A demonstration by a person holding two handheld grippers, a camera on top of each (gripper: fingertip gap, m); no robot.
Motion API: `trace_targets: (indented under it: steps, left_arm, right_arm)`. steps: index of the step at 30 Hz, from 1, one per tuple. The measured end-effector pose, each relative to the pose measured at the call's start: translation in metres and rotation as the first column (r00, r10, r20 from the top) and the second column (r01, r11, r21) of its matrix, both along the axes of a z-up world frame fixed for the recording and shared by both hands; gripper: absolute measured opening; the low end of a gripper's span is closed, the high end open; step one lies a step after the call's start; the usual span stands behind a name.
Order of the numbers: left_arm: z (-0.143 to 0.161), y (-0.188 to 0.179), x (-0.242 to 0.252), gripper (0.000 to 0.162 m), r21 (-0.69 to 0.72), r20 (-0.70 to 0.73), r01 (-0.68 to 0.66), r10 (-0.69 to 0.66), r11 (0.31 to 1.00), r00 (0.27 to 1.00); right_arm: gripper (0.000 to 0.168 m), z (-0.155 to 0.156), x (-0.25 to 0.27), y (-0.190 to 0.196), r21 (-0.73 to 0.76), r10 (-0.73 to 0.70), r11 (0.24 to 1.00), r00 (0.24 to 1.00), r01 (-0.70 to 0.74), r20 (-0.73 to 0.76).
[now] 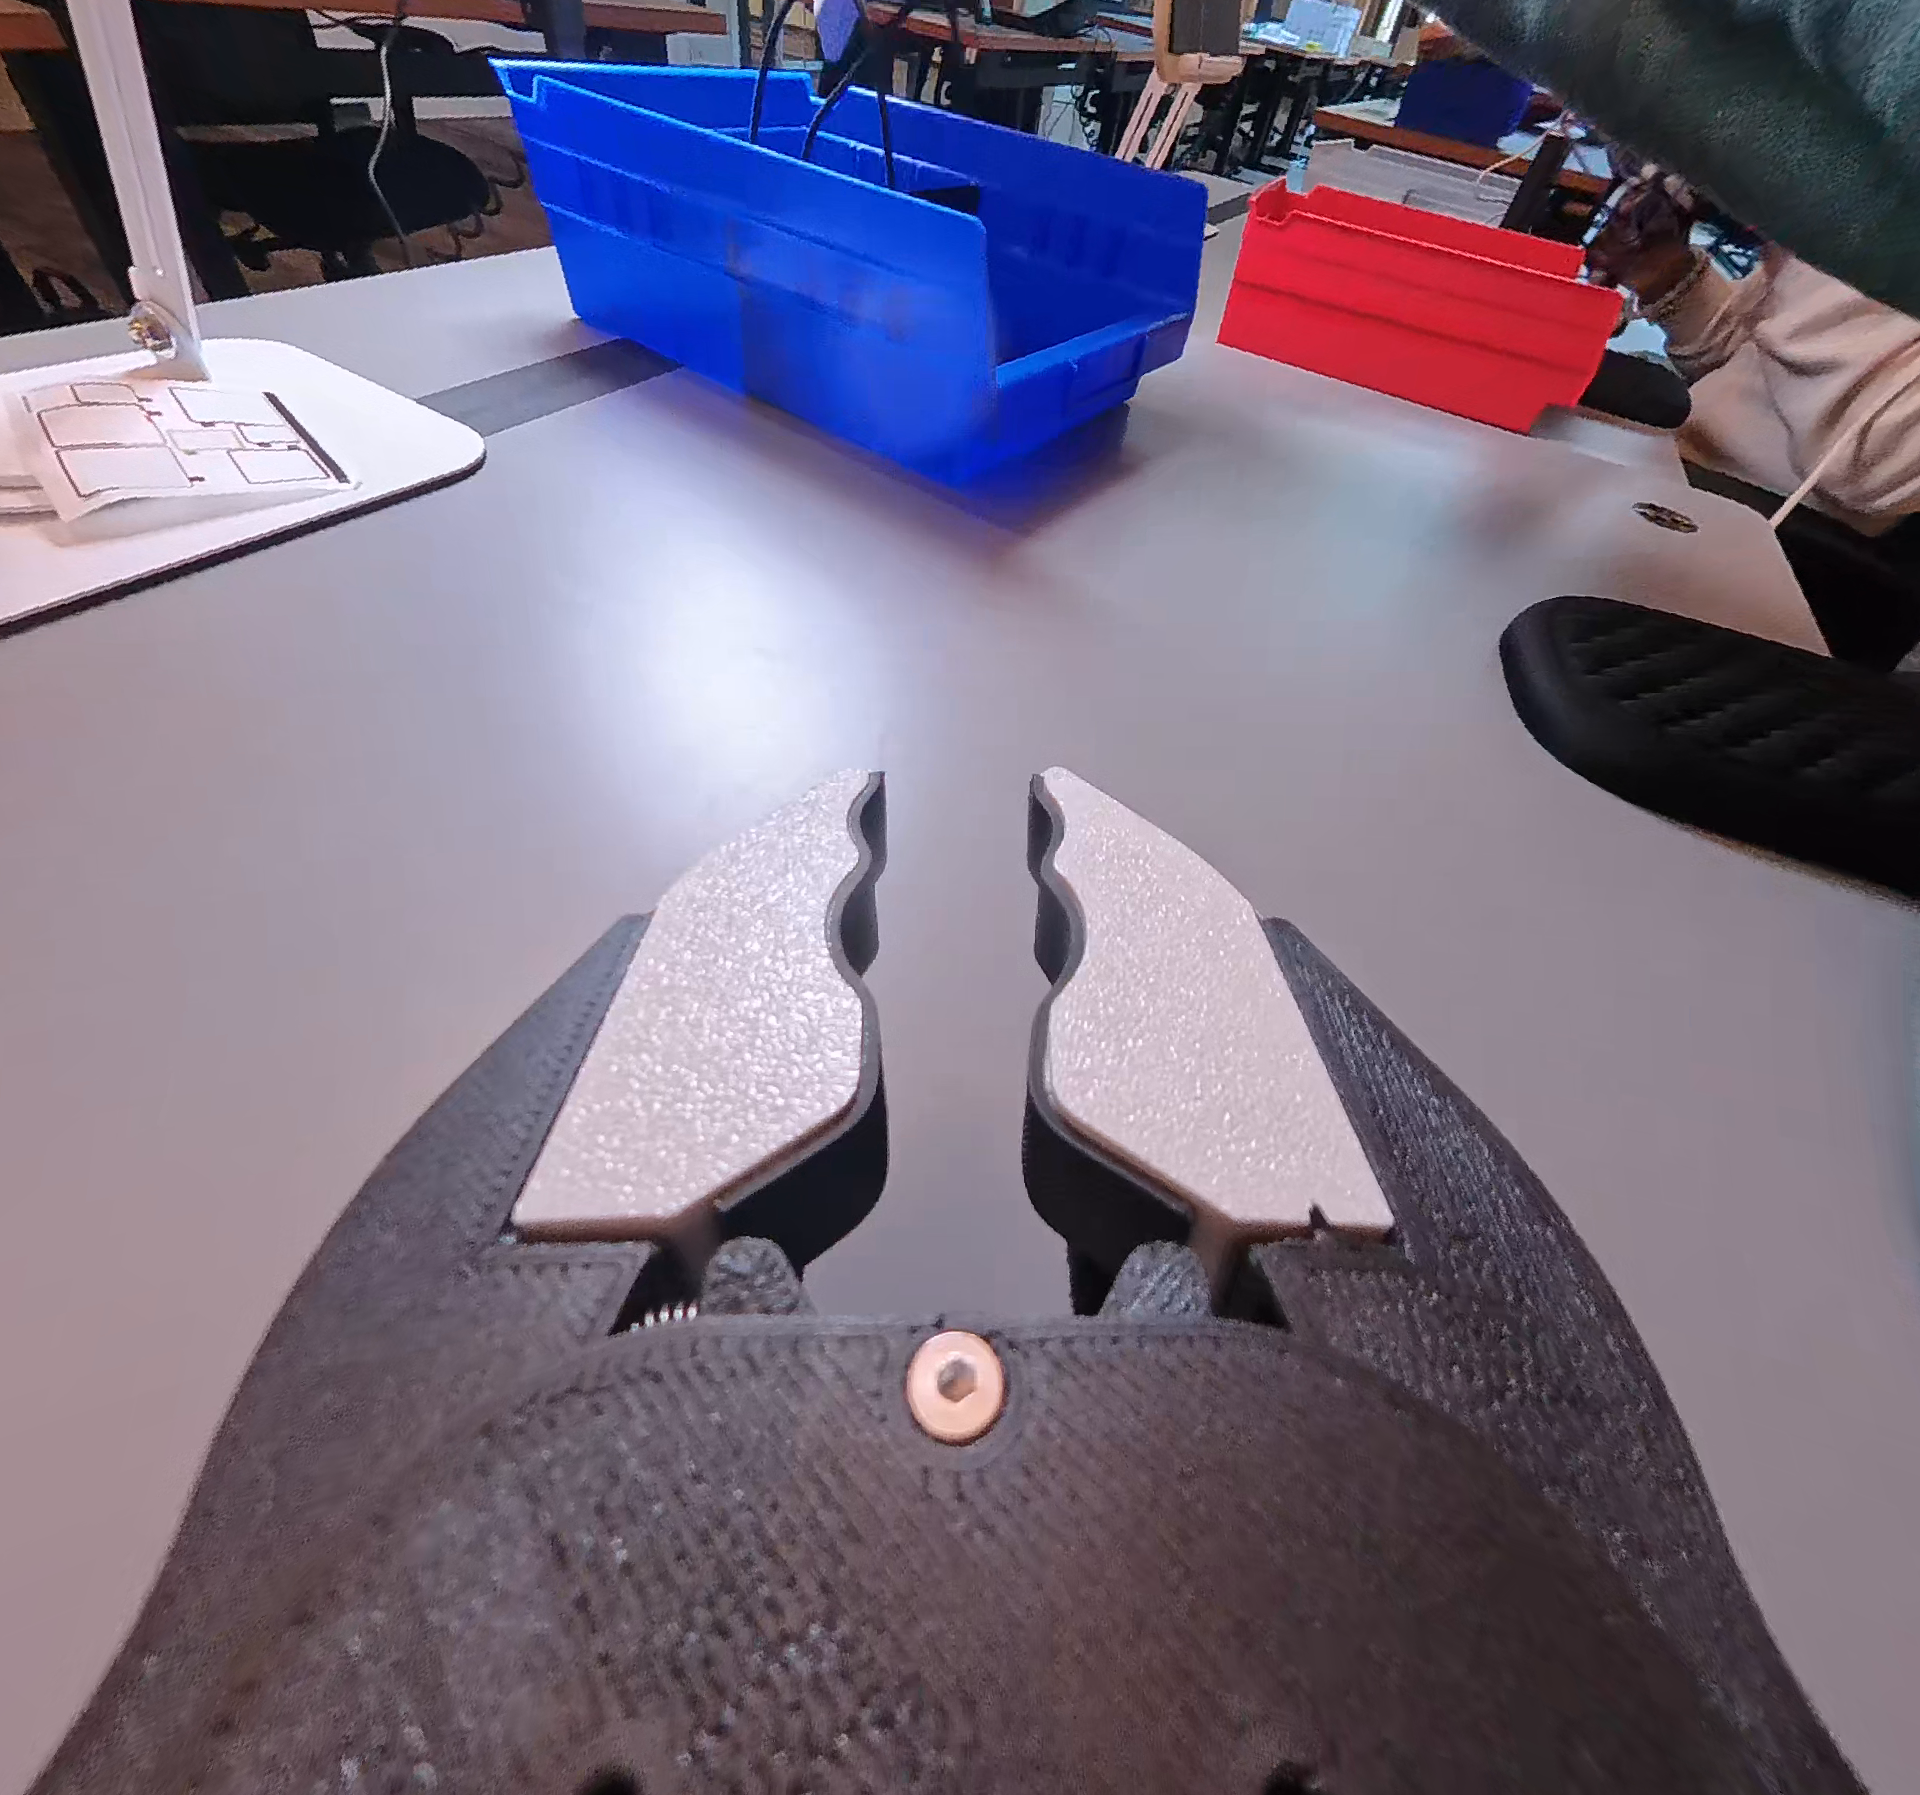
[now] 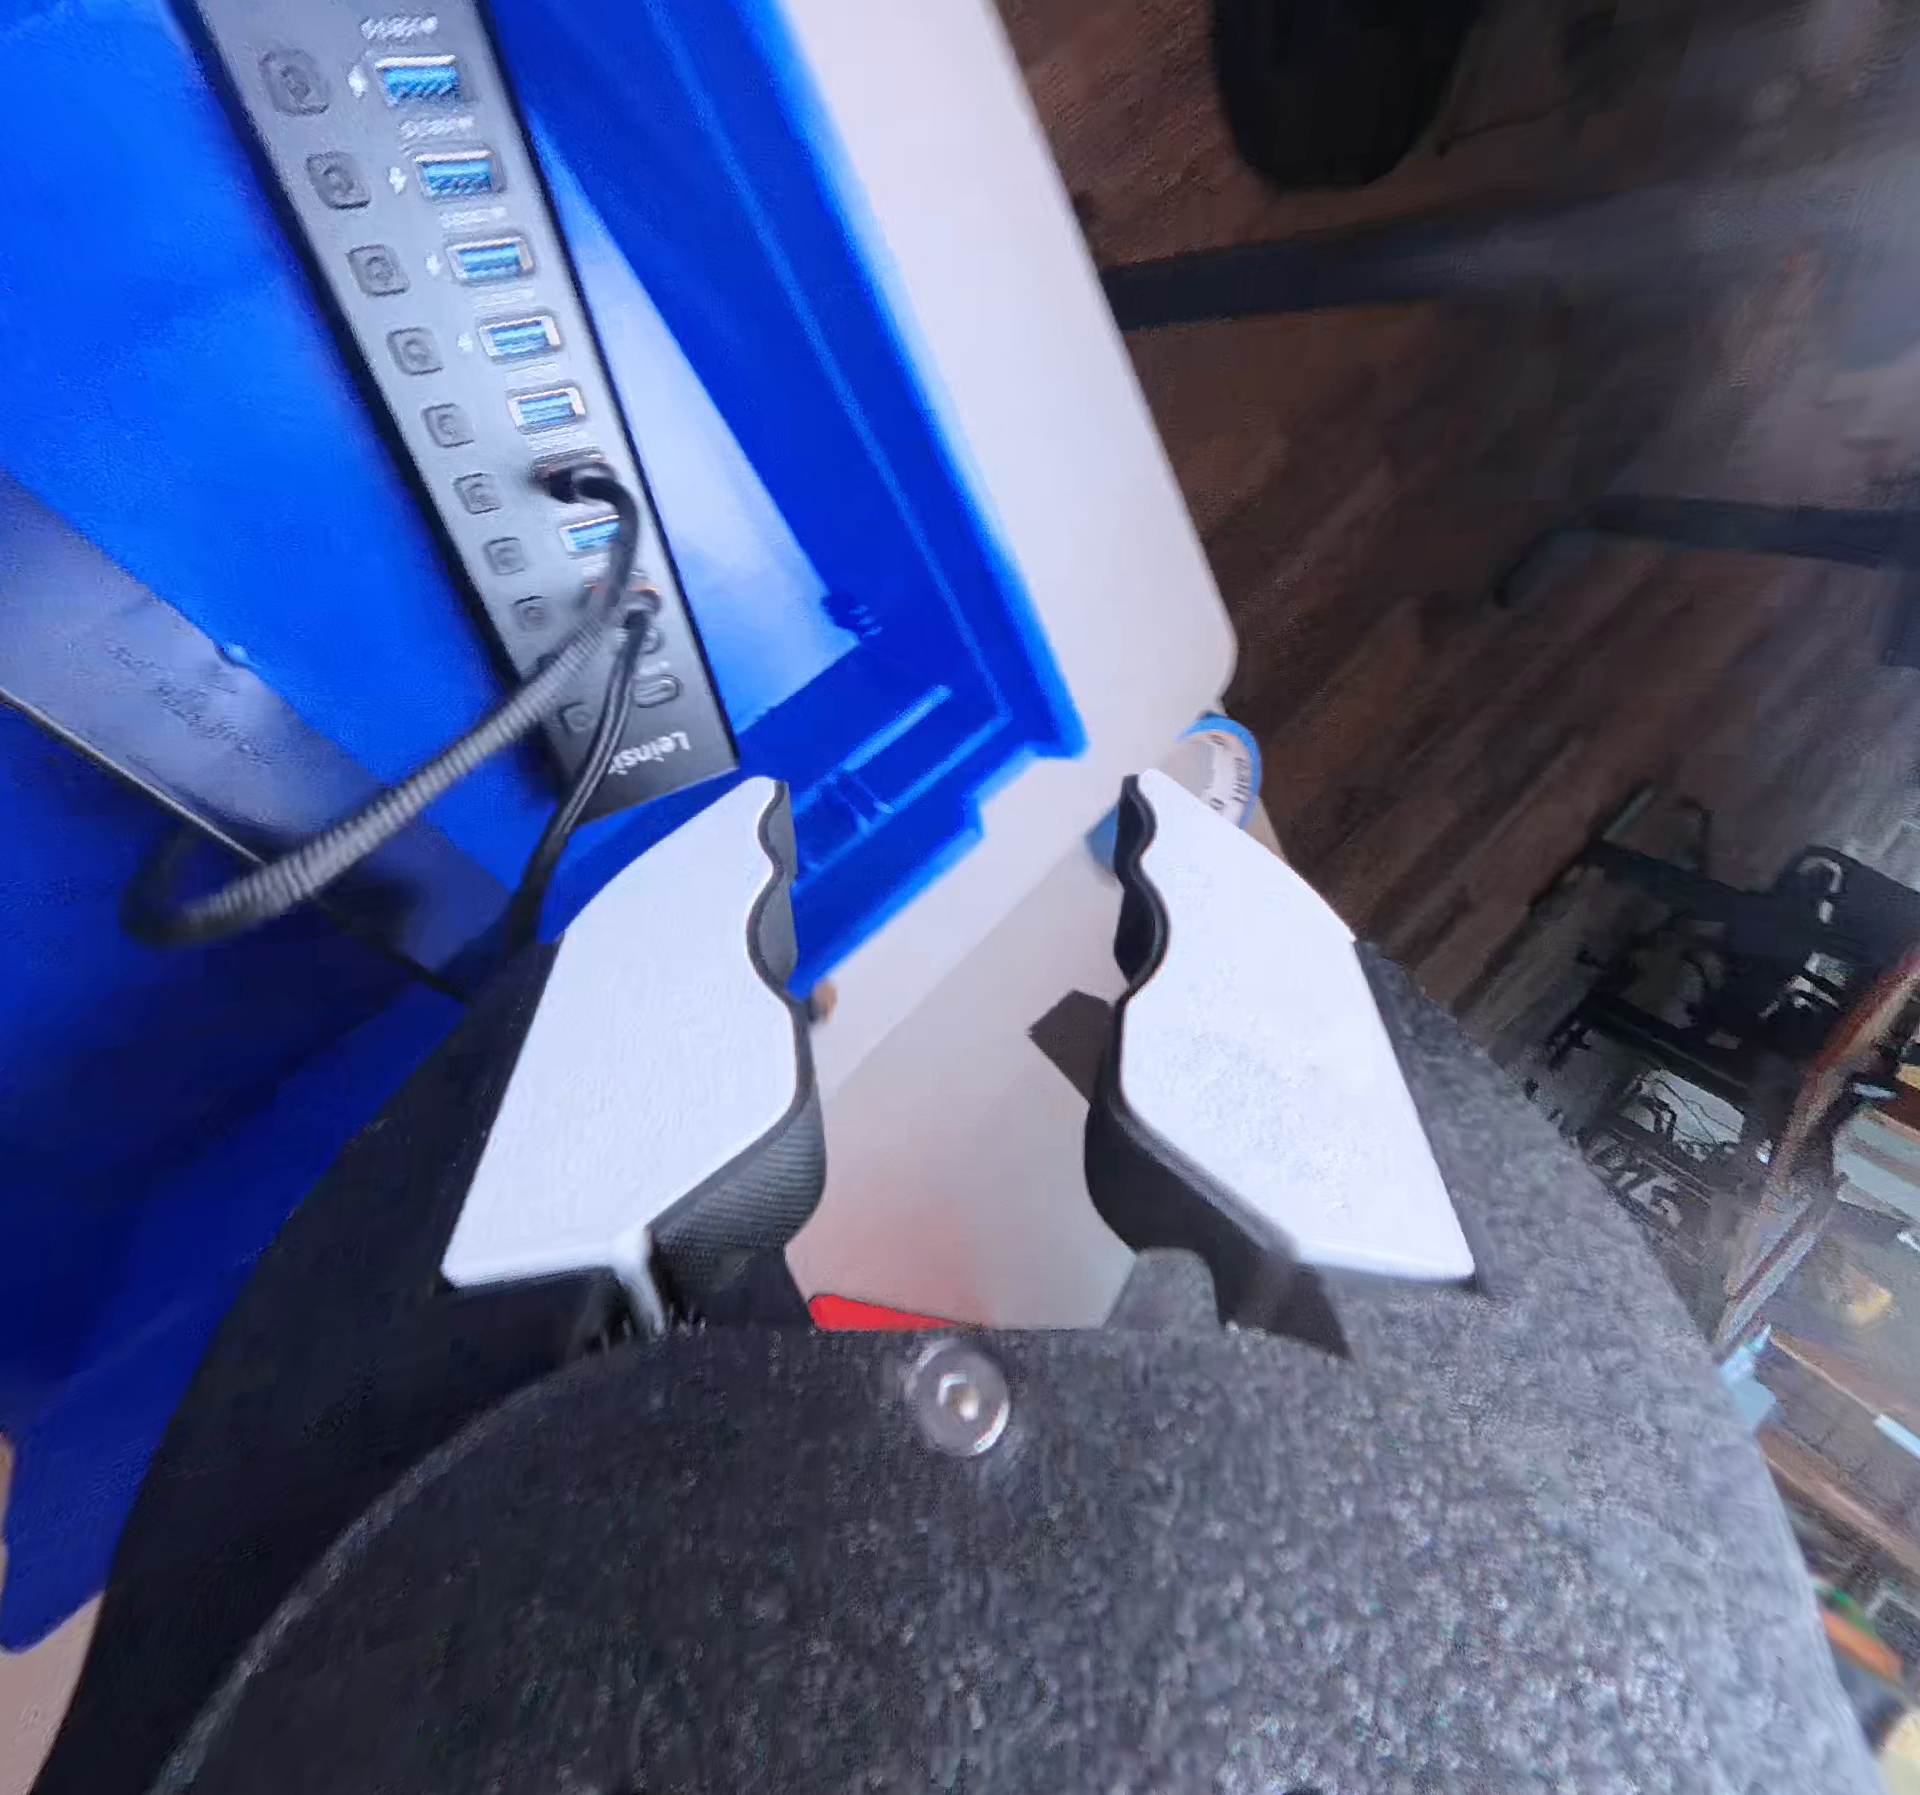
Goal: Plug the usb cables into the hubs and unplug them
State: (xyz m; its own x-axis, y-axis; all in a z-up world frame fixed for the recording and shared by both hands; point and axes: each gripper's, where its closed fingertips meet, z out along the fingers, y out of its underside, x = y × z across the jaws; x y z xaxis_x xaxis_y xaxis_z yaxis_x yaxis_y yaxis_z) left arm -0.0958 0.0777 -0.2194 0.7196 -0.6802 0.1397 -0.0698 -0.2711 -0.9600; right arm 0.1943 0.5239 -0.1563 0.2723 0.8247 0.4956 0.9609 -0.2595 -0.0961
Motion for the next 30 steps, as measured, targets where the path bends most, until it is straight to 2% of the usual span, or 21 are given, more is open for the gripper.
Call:
trace_targets:
  steps: [2, 4, 7, 8, 10, 13, 16, 18, 19, 21, 24, 27, 29, 30]
  left_arm:
    - [0.002, -0.002, 0.003, 0.026, 0.01, -0.004, 0.012, -0.012, 1.0, 1.0]
    - [0.003, -0.005, 0.006, 0.026, 0.012, -0.003, 0.028, -0.028, 1.0, 1.0]
    - [0.004, -0.009, 0.011, 0.026, 0.014, -0.001, 0.052, -0.052, 0.999, 0.999]
    - [0.004, -0.01, 0.013, 0.026, 0.015, -0.002, 0.06, -0.06, 0.998, 0.998]
    - [0.004, -0.012, 0.016, 0.026, 0.014, -0.005, 0.077, -0.077, 0.997, 0.997]
    - [0.001, -0.012, 0.02, 0.025, 0.001, 0.0, 0.09, -0.09, 0.996, 0.996]
    - [0.001, -0.014, 0.021, 0.025, 0.01, -0.014, 0.084, -0.084, 0.996, 0.996]
    - [0.001, -0.014, 0.02, 0.025, 0.02, -0.035, 0.077, -0.076, 0.997, 0.996]
    - [0.001, -0.014, 0.019, 0.025, 0.022, -0.04, 0.075, -0.074, 0.997, 0.996]
    - [0.0, -0.012, 0.017, 0.025, 0.019, -0.04, 0.069, -0.068, 0.997, 0.997]
    - [-0.003, -0.01, 0.015, 0.025, 0.003, -0.036, 0.069, -0.069, 0.998, 0.997]
    - [-0.006, -0.009, 0.013, 0.025, -0.01, -0.042, 0.07, -0.07, 0.998, 0.997]
    - [-0.006, -0.008, 0.012, 0.025, -0.012, -0.04, 0.071, -0.071, 0.997, 0.997]
    - [-0.005, -0.009, 0.011, 0.025, -0.012, -0.039, 0.071, -0.072, 0.997, 0.997]
  right_arm:
    - [0.059, 0.022, 0.012, -0.007, 0.026, -0.046, 0.998, 0.995, 0.049, -0.087]
    - [0.06, 0.032, 0.019, -0.025, -0.015, -0.071, 0.997, 0.981, 0.069, -0.178]
    - [0.07, 0.034, 0.002, -0.068, -0.164, -0.107, 0.986, 0.91, 0.044, -0.4]
    - [0.078, 0.031, -0.004, -0.078, -0.176, -0.107, 0.984, 0.897, 0.033, -0.43]
    - [0.095, 0.021, -0.004, -0.076, -0.05, -0.04, 0.999, 0.928, 0.023, -0.37]
    - [0.108, -0.003, -0.029, -0.091, -0.093, -0.051, 0.995, 0.937, 0.02, -0.346]
    - [0.086, -0.004, -0.04, -0.069, 0.133, -0.06, 0.987, 0.968, 0.094, -0.242]
    - [0.078, -0.002, -0.036, -0.053, 0.235, -0.031, 0.97, 0.993, 0.056, -0.11]
    - [0.079, -0.003, -0.03, -0.046, 0.243, -0.023, 0.97, 0.999, 0.03, -0.032]
    - [0.086, -0.012, -0.015, -0.04, 0.149, -0.048, 0.988, 0.997, 0.037, 0.067]
    - [0.081, -0.023, -0.001, -0.04, 0.006, 0.068, 0.997, 0.971, -0.071, 0.23]
    - [0.052, -0.029, 0.014, -0.037, -0.047, 0.148, 0.989, 0.897, -0.141, 0.416]
    - [0.007, -0.026, 0.023, -0.03, -0.029, 0.163, 0.984, 0.836, -0.174, 0.524]
    - [0.005, -0.026, 0.023, -0.031, -0.047, 0.183, 0.981, 0.825, -0.186, 0.534]
